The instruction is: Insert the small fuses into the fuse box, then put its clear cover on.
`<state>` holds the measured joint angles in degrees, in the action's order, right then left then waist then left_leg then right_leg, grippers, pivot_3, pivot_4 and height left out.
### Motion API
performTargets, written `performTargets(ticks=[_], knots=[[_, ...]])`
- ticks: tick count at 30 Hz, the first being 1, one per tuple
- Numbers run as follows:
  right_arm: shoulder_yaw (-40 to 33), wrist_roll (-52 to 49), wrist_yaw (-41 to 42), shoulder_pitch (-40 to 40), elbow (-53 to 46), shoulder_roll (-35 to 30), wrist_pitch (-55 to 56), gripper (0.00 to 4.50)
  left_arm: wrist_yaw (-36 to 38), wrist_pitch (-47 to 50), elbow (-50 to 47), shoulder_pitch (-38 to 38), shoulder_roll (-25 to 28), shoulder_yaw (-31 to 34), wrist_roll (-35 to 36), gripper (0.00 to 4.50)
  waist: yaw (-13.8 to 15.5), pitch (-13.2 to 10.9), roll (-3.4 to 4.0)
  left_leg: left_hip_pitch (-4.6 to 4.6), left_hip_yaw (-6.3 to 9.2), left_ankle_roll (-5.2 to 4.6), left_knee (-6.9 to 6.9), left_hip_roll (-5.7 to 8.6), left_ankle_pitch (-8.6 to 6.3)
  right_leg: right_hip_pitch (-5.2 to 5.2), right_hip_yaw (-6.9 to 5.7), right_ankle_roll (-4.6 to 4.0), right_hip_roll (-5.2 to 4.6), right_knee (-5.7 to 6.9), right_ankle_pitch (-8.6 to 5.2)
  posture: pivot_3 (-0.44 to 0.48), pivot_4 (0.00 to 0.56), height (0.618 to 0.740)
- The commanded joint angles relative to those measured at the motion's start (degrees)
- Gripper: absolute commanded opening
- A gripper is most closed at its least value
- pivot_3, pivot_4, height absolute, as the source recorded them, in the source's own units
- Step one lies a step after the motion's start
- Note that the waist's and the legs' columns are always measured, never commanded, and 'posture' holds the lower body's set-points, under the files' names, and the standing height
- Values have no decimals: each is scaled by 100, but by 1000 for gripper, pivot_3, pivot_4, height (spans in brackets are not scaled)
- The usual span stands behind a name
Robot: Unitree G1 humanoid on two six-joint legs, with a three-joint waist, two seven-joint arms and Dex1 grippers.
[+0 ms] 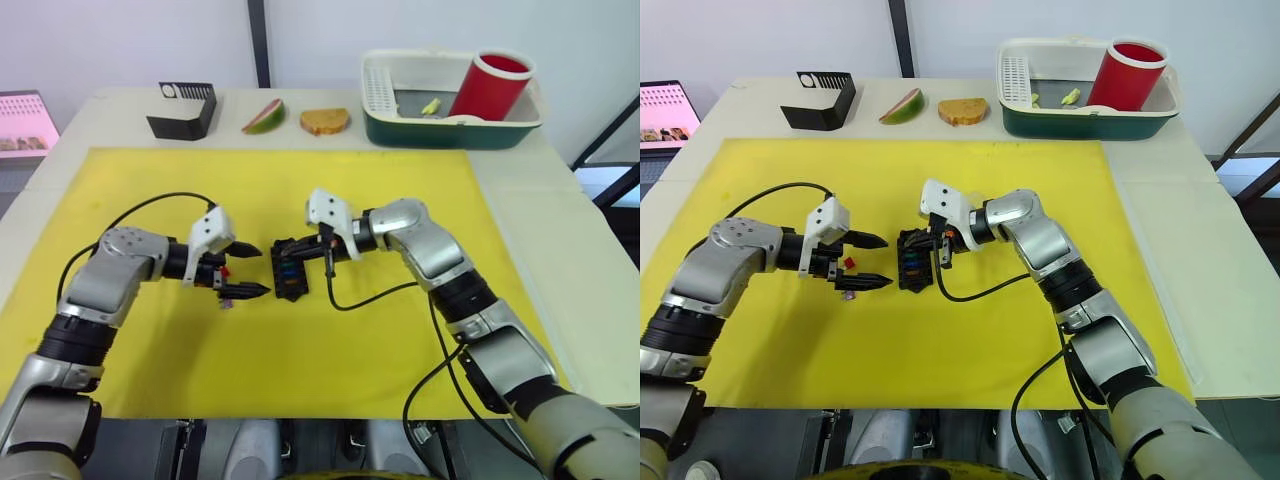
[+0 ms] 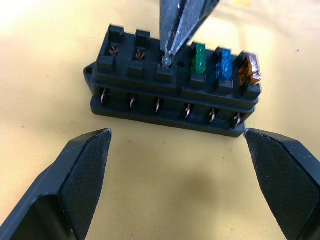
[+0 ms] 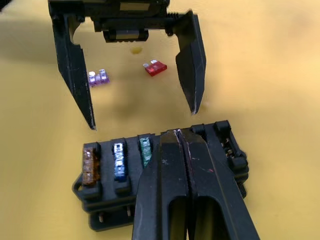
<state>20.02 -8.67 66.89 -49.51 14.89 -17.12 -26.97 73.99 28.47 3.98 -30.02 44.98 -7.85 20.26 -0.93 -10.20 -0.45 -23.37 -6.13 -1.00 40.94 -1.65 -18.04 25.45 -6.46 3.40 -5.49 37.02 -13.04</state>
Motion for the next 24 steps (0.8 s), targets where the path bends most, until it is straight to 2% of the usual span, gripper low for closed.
performTargets(ticks=[1,5,11,14,15,21,24], knots=[[-598,-596,-37,-231,-872,-126,-600,22,178,201,-365,-72,213,343,325,4500,3,0,0,1,0,0,0,0,0,0,0,0,0,0,0,0,150,740],[-1235,-1131,-119,-176,-1651,-640,-1345,22,378,726,-576,-82,540,777,860,4500,22,0,0,0,4,-1,0,2,-1,-2,-2,0,-3,-1,0,0,150,740],[-1623,-1209,90,859,-2649,-2172,-1368,22,661,656,-678,411,1381,1222,866,4500,22,-1,2,0,4,-7,-1,3,-5,-2,-3,1,-5,-12,-1,0,150,740],[-1932,-1106,320,1689,-2990,-3084,-1091,882,764,259,-514,973,1793,1459,613,4500,16,-4,6,0,2,-6,-2,2,-5,0,-3,1,-5,-10,-1,0,150,740],[-2032,-1111,359,1906,-3024,-3283,-1009,1324,748,159,-467,1111,1852,1508,562,4500,18,-4,6,0,1,-6,-3,2,-5,1,-2,1,-5,-11,-2,0,150,740],[-2781,-1314,328,2772,-2940,-3956,-888,4442,415,-111,-183,1488,1886,1822,442,4500,31,-5,6,2,1,-28,-2,0,-17,0,-2,1,-6,-10,-2,0,150,740],[-2931,-1354,281,3004,-2862,-4080,-805,4442,328,-128,-190,1525,1801,1793,437,4500,39,-5,6,2,0,-18,-2,2,-12,0,-2,1,-9,-12,-2,0,150,740]])
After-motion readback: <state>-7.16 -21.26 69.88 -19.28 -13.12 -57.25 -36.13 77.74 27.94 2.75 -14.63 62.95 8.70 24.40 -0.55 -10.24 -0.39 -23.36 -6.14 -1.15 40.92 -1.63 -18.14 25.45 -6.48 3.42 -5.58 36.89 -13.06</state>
